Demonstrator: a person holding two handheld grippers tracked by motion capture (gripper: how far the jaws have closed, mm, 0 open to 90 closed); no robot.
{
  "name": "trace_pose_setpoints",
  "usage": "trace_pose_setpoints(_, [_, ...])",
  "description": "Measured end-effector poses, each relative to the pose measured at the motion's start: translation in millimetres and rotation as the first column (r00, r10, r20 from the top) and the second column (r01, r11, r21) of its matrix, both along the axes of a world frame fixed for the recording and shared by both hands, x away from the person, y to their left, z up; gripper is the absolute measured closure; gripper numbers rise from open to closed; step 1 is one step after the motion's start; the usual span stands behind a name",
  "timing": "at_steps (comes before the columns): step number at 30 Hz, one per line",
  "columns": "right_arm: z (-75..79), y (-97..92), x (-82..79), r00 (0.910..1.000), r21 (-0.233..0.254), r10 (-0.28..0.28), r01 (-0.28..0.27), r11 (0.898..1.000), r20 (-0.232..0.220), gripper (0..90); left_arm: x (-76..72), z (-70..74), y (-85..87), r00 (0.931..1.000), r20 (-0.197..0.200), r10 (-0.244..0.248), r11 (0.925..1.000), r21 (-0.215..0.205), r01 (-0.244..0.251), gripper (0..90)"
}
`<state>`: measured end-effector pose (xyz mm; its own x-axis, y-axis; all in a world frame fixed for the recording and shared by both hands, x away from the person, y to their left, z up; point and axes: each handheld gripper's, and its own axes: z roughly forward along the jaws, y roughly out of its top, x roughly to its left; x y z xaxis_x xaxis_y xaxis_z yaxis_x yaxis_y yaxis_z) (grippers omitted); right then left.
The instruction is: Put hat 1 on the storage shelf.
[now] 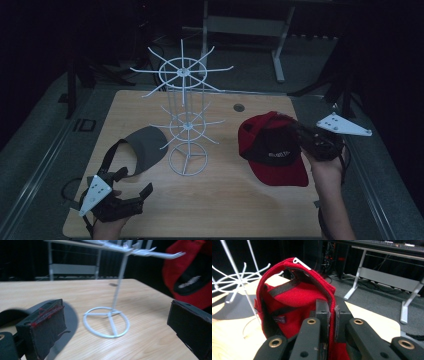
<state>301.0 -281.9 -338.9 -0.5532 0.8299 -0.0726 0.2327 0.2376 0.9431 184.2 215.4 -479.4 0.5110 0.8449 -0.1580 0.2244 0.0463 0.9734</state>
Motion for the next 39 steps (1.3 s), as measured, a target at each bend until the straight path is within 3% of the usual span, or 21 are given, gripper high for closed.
trace_pose_setpoints(7, [9.9, 1.8, -8.9, 0.9996, 0.009, 0.014, -0.014, 1.000, 0.024, 84.8, 1.9, 25.0, -23.7, 0.9964, 0.004, -0.085, 0.9960, 0.029, 0.084, 2.0])
trace_pose_setpoints(16, [19.1, 2.9, -17.3, 0.9986, 0.018, 0.041, -0.041, 0.999, 0.034, 84.7, 8.7, 46.2, -56.9, 0.9773, -0.009, -0.212, 0.9752, 0.063, 0.212, 2.5])
trace_pose_setpoints(23, [22.9, 6.8, -21.9, 0.9979, 0.016, 0.054, -0.055, 0.998, 0.036, 84.7, 16.1, 62.5, -79.4, 0.9698, 0.000, -0.244, 0.9644, 0.105, 0.243, 4.6])
trace_pose_setpoints(28, [24.2, 11.7, -24.8, 0.9970, 0.015, 0.070, -0.070, 0.997, 0.035, 84.7, 21.6, 70.3, -98.1, 0.9618, -0.004, -0.274, 0.9479, 0.168, 0.270, 5.7])
trace_pose_setpoints(33, [27.8, 15.9, -28.7, 0.9953, 0.014, 0.089, -0.089, 0.996, 0.039, 84.7, 31.4, 75.2, -110.0, 0.9542, -0.030, -0.298, 0.9398, 0.166, 0.298, 6.5])
trace_pose_setpoints(39, [29.7, 20.4, -33.7, 0.9925, 0.017, 0.113, -0.114, 0.993, 0.046, 84.6, 41.0, 84.4, -129.3, 0.9459, -0.023, -0.324, 0.9283, 0.186, 0.322, 6.5])
